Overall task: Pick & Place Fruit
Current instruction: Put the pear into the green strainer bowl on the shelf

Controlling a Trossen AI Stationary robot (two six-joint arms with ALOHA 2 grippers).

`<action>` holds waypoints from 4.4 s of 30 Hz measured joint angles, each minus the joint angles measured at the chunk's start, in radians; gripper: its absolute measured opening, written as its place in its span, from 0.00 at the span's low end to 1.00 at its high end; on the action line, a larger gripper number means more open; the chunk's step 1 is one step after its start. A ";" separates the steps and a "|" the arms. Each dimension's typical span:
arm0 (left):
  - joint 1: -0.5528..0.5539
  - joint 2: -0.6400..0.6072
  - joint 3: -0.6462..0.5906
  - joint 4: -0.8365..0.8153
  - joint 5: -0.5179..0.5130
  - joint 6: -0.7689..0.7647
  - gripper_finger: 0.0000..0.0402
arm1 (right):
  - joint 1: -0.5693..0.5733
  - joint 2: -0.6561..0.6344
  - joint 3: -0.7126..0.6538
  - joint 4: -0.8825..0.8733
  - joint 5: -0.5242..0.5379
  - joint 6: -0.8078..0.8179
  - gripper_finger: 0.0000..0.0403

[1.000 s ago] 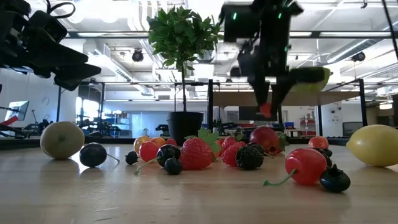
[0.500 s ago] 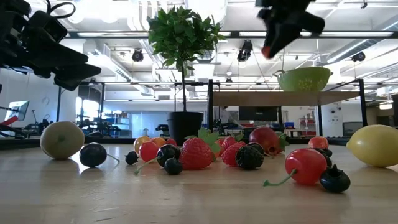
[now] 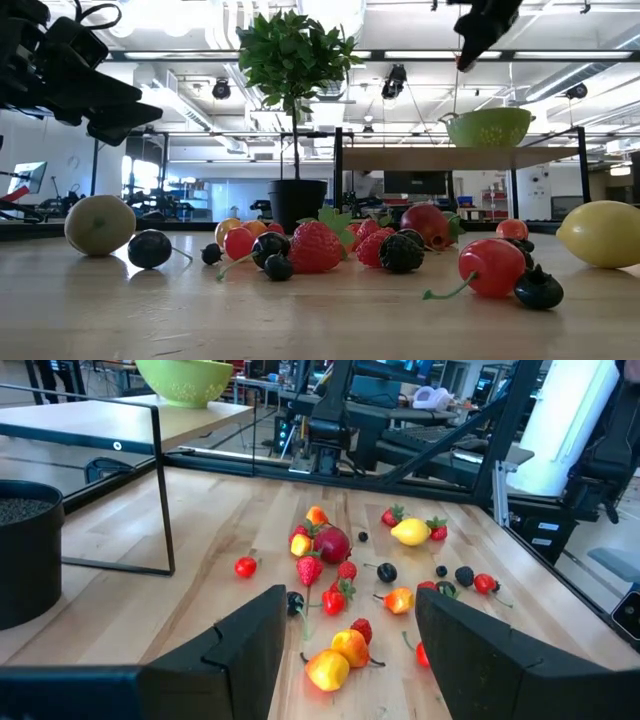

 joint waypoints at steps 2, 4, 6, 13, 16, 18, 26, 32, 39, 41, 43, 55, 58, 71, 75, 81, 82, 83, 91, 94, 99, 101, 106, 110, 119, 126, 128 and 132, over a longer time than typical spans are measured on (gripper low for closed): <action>0.000 0.000 0.000 0.000 0.000 0.000 0.57 | -0.080 0.000 0.000 0.000 -0.085 0.022 0.26; 0.000 0.000 0.000 0.000 0.000 0.000 0.57 | -0.161 0.004 0.000 -0.001 -0.187 0.040 0.26; 0.000 0.000 0.000 0.000 0.000 0.000 0.57 | -0.235 0.015 0.000 -0.004 -0.270 0.063 0.27; 0.000 0.000 0.000 0.000 0.000 0.000 0.57 | -0.408 0.082 0.000 -0.054 -0.409 0.086 0.26; 0.000 0.000 0.000 0.000 0.000 0.000 0.57 | -0.442 0.116 0.000 -0.083 -0.414 0.084 0.26; 0.000 0.000 0.000 0.000 0.000 0.000 0.57 | -0.455 0.139 0.000 -0.104 -0.418 0.082 0.27; 0.000 0.000 0.000 0.000 0.000 0.000 0.57 | -0.481 0.209 -0.001 -0.181 -0.417 0.073 0.28; 0.000 0.000 0.000 0.000 0.000 0.000 0.57 | -0.480 0.224 0.001 -0.189 -0.417 0.044 0.32; 0.000 0.000 0.000 0.000 0.000 0.000 0.57 | -0.480 0.206 0.036 -0.190 -0.417 0.051 0.47; 0.000 0.000 0.000 0.000 0.000 0.000 0.57 | -0.480 0.201 0.050 -0.190 -0.417 0.059 0.51; 0.000 0.000 0.000 0.000 0.000 0.000 0.57 | -0.480 0.196 0.065 -0.194 -0.417 0.064 0.54; 0.000 0.000 0.000 0.000 0.000 0.000 0.57 | -0.371 0.120 0.111 -0.210 -0.662 0.109 0.54; 0.000 0.000 0.000 0.000 0.000 0.000 0.57 | -0.310 0.099 0.105 -0.209 -0.660 0.134 0.52; 0.000 0.000 0.000 0.000 0.000 0.000 0.57 | 0.041 0.086 0.095 -0.176 -0.636 0.269 0.42; 0.000 0.000 0.000 0.000 0.000 0.000 0.57 | 0.148 0.086 0.078 -0.149 -0.591 0.309 0.40; 0.000 0.000 0.000 0.000 0.000 0.000 0.57 | 0.298 0.086 0.046 -0.099 -0.545 0.364 0.36; 0.000 0.000 0.000 0.000 0.000 0.000 0.57 | 0.322 0.086 0.038 -0.088 -0.533 0.370 0.35; 0.000 0.000 0.000 0.000 0.000 0.000 0.57 | 0.346 0.086 0.028 -0.074 -0.516 0.375 0.35; 0.000 0.000 0.000 0.000 0.000 0.000 0.57 | 0.489 0.086 -0.068 0.064 -0.462 0.390 0.30; 0.000 0.000 0.000 0.000 0.000 0.000 0.57 | 0.524 0.087 -0.099 0.067 -0.462 0.418 0.29; 0.000 0.000 0.000 0.000 0.000 0.000 0.57 | 0.582 0.087 -0.162 0.076 -0.462 0.496 0.31; 0.000 0.000 0.000 0.000 0.000 0.000 0.57 | 0.608 0.087 -0.187 0.081 -0.462 0.526 0.30; 0.000 0.000 0.000 0.000 0.000 0.000 0.57 | 0.658 0.087 -0.256 0.089 -0.437 0.603 0.27; 0.000 0.000 0.000 0.000 0.000 0.000 0.57 | 0.665 0.087 -0.325 0.095 -0.408 0.715 0.24; 0.000 0.000 0.000 0.000 0.000 0.000 0.57 | 0.661 0.087 -0.457 0.134 -0.375 0.813 0.27; 0.000 0.000 0.000 0.000 0.000 0.000 0.57 | 0.634 0.087 -0.537 0.248 -0.363 0.811 0.43; 0.000 0.000 0.000 0.000 0.000 0.000 0.57 | 0.621 0.087 -0.561 0.281 -0.363 0.810 0.48; 0.000 0.000 0.000 0.000 0.000 0.000 0.57 | 0.596 0.087 -0.609 0.346 -0.361 0.822 0.56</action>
